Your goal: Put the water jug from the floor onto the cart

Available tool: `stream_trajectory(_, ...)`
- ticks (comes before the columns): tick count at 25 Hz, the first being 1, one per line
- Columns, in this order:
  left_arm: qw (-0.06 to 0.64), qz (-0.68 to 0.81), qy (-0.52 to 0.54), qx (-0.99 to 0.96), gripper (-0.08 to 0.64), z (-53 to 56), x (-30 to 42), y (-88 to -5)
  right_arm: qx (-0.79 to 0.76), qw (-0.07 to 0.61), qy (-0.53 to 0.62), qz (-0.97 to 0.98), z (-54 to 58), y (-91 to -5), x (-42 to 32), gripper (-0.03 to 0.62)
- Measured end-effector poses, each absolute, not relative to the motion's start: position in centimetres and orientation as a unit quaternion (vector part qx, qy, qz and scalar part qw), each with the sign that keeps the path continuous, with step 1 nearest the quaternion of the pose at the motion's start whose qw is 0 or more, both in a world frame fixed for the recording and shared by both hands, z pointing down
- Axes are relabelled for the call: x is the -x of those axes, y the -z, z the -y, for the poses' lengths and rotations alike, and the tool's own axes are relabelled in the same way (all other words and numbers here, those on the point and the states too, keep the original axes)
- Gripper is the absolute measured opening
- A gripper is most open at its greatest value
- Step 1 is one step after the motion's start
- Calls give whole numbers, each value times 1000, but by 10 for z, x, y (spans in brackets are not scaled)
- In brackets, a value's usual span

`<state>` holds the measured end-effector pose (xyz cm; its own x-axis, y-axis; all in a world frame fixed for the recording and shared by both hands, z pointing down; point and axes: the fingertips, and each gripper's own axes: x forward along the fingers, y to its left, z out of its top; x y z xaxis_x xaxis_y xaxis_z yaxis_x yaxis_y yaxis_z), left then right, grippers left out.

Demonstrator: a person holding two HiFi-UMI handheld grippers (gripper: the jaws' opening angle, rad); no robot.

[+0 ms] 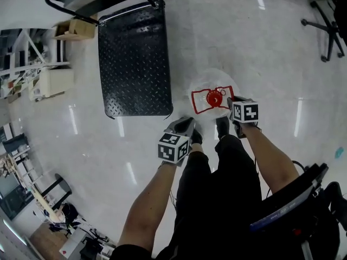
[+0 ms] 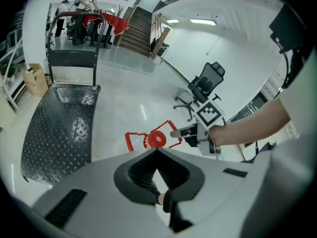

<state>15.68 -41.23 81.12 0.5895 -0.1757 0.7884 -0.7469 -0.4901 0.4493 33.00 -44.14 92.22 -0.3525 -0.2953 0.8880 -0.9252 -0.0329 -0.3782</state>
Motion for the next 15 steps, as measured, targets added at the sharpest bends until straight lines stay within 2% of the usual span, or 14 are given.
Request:
stream_trajectory(7, 412, 338, -303, -790, -5, 423, -129, -783, -467, 308, -523, 643, 450, -904, -306, 80)
stream_trajectory(15, 396, 407, -238, -788, -5, 439, -73, -726, -446, 305, -500, 677, 468, -826, -276, 81)
